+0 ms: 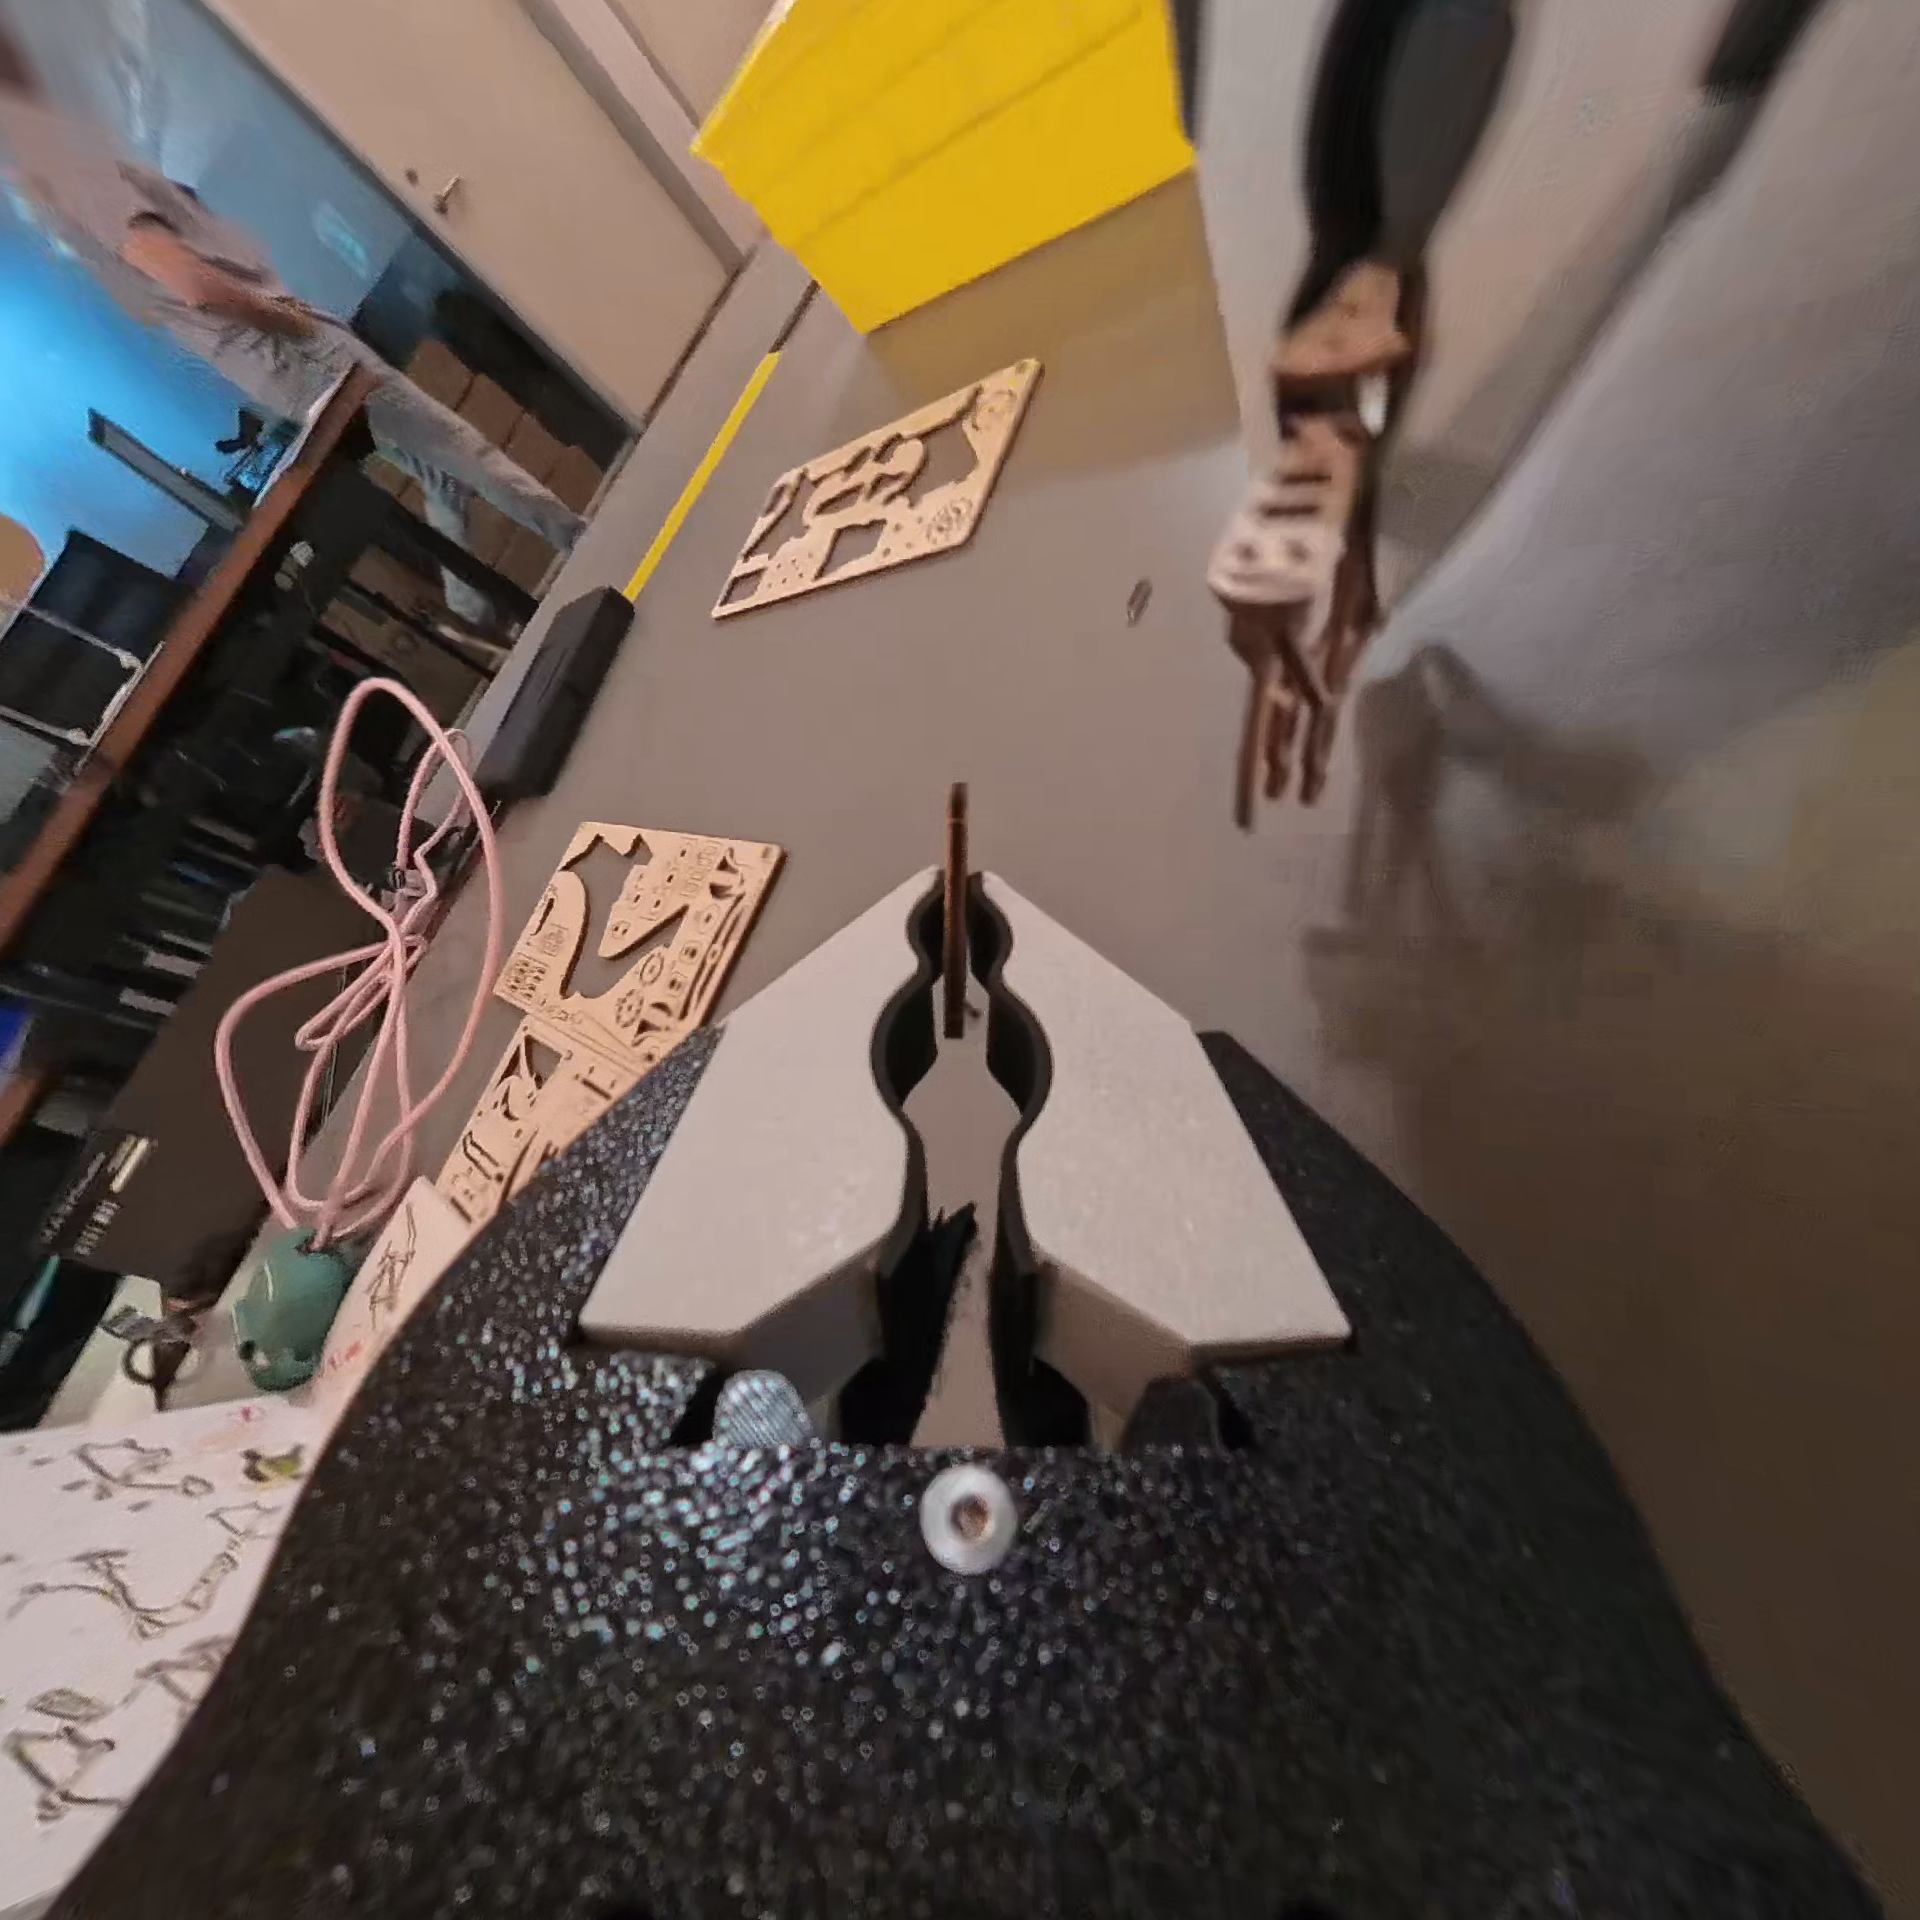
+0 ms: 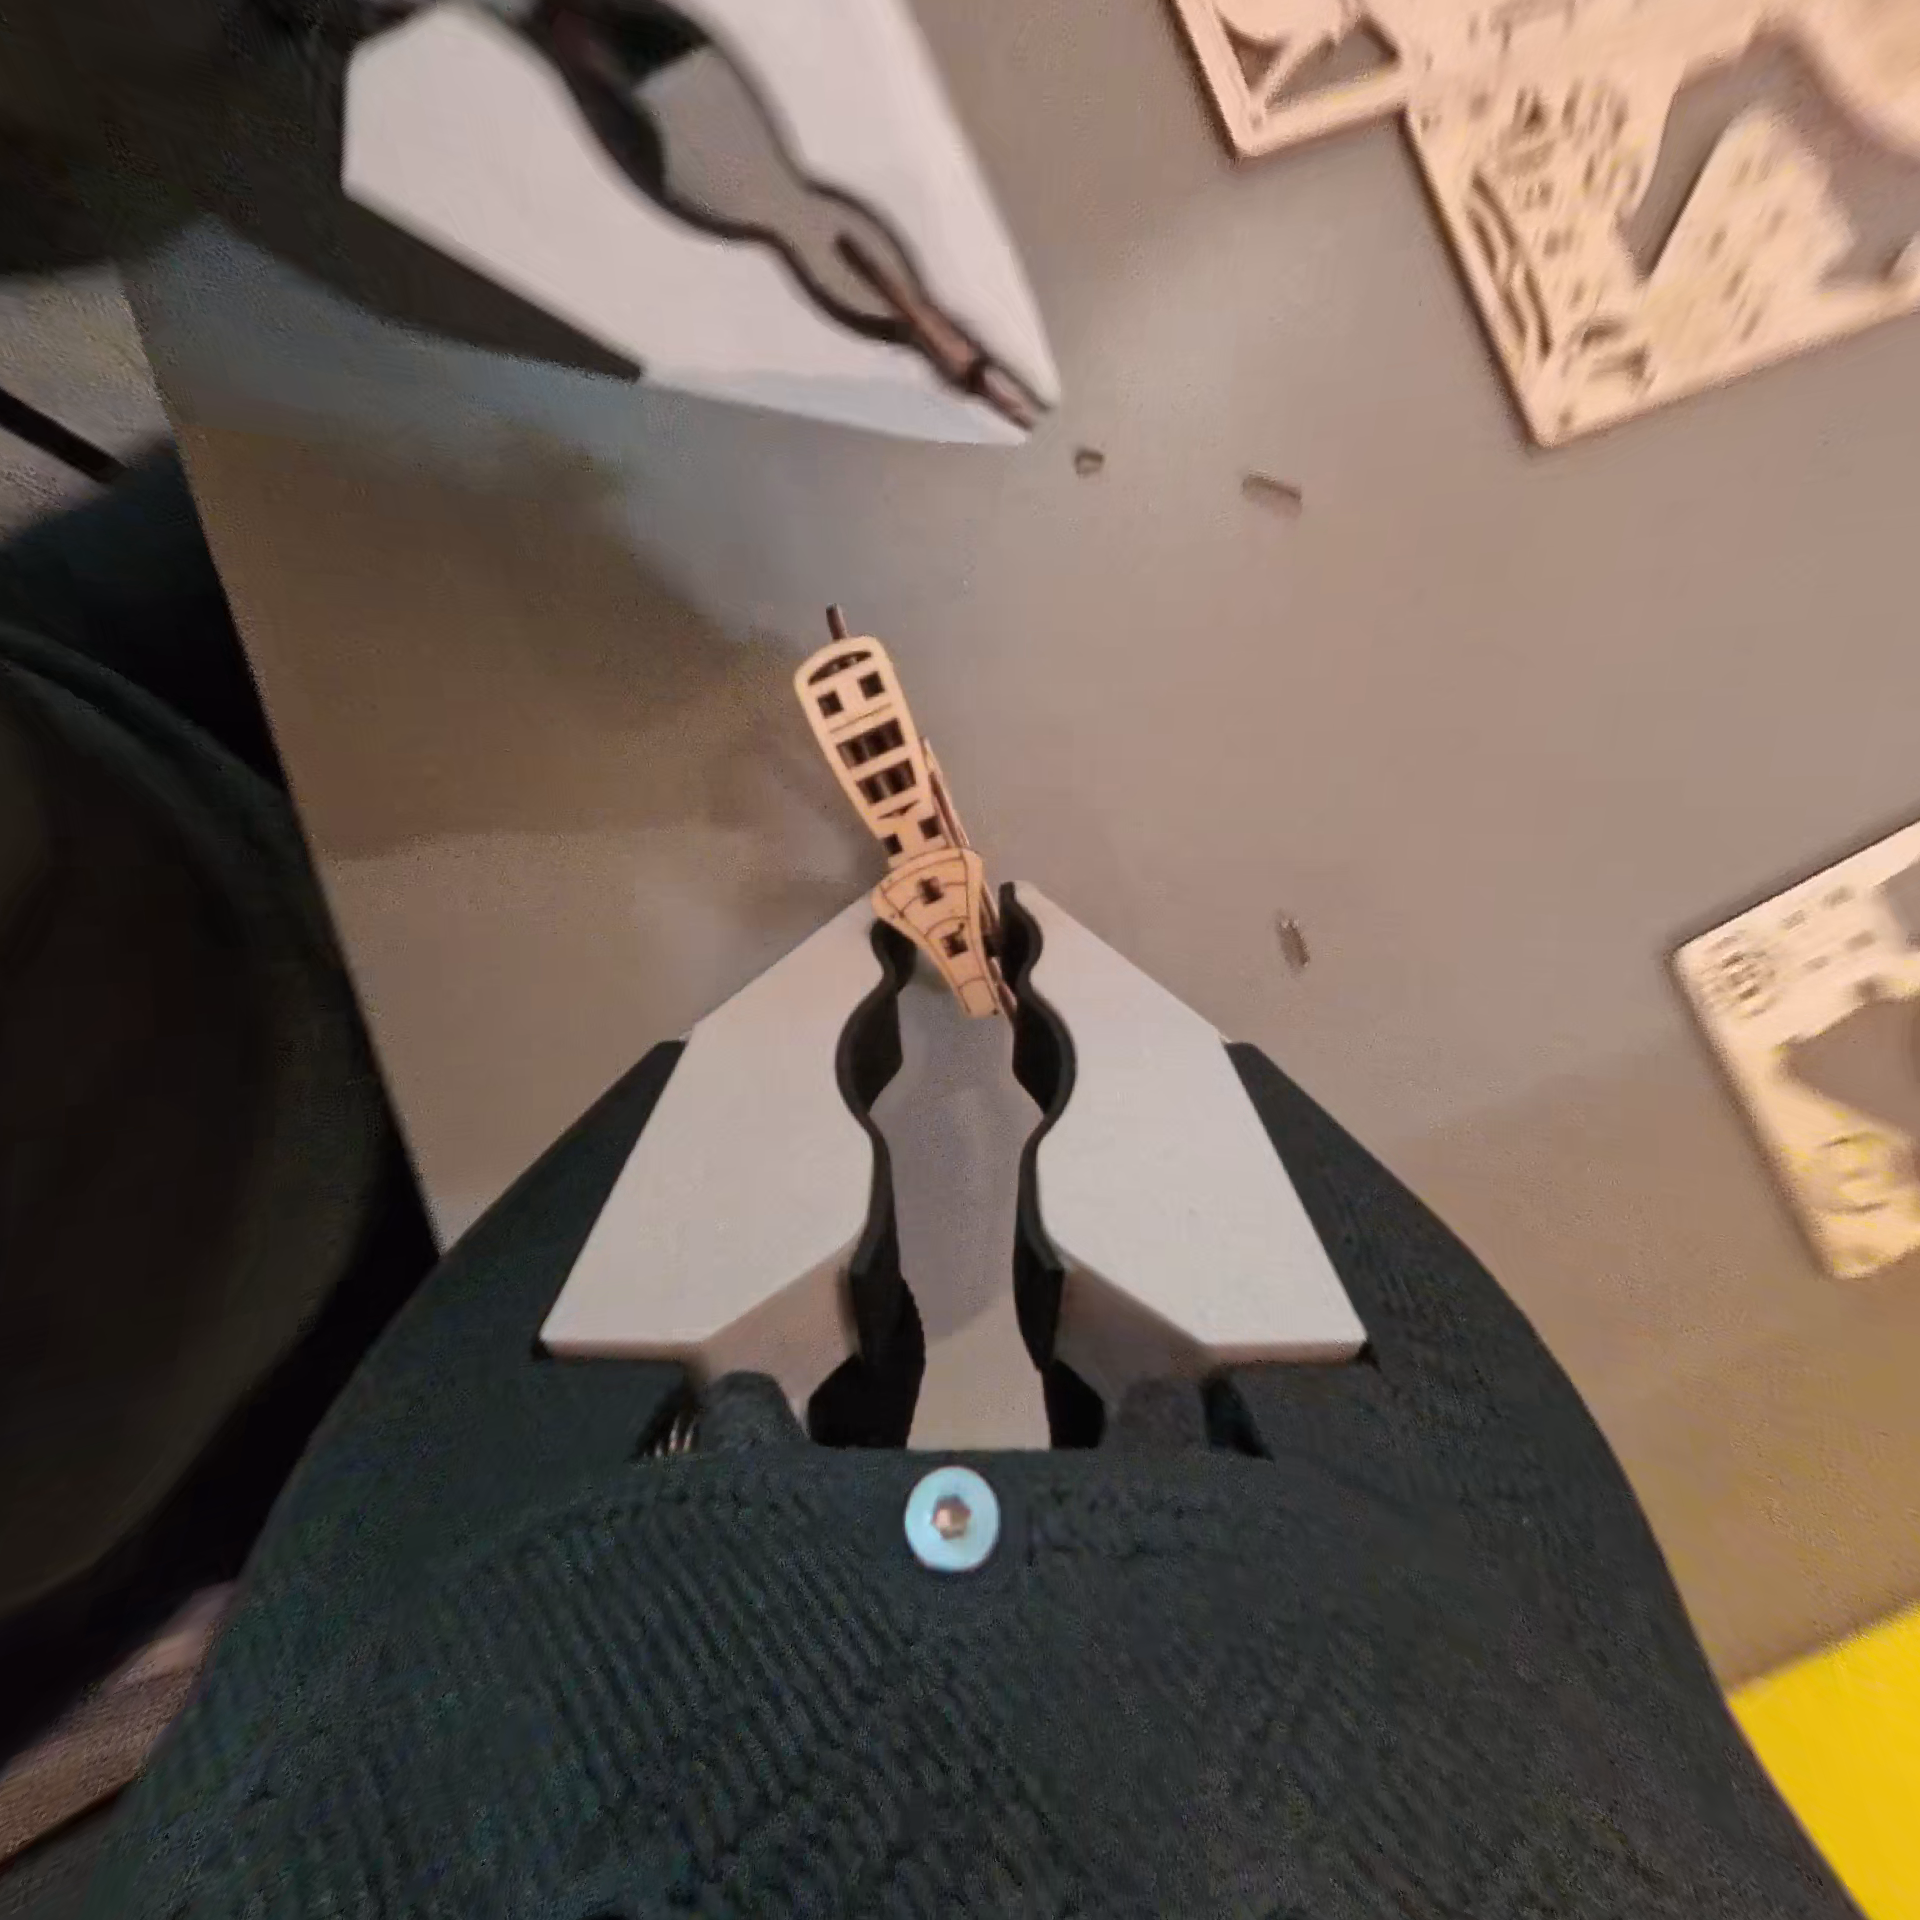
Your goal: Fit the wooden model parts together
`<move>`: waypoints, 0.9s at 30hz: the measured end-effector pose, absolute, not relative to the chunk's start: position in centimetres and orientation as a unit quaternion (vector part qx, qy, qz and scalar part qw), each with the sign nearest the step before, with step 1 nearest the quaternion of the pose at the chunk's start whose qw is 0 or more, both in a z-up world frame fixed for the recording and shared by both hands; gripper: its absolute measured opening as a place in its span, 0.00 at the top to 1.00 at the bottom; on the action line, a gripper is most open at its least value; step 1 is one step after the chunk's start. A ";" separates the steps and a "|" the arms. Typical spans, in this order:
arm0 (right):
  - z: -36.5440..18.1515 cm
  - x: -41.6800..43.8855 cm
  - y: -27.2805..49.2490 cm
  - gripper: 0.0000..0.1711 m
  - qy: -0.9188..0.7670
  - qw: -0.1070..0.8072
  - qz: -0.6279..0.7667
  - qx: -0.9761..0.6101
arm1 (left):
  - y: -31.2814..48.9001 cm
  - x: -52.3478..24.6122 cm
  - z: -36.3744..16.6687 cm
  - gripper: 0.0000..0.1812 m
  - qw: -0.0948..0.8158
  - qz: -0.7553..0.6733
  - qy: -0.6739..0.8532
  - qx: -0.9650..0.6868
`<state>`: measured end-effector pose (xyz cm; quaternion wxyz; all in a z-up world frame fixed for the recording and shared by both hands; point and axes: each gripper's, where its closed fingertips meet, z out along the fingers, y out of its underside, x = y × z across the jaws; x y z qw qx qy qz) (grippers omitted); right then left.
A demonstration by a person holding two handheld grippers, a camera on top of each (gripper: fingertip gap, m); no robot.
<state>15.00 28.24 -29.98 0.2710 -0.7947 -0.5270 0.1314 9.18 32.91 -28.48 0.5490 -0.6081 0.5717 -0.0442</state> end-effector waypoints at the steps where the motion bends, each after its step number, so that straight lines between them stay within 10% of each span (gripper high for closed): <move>1: -30.0 15.2 28.3 0.92 -0.502 0.246 0.160 -0.813 | 32.8 9.2 -29.0 1.00 0.540 -0.038 0.587 -0.602; 27: -31.1 16.1 30.3 0.83 -0.535 0.235 0.101 -0.805 | 32.0 11.8 -31.2 1.00 0.504 -0.013 0.545 -0.670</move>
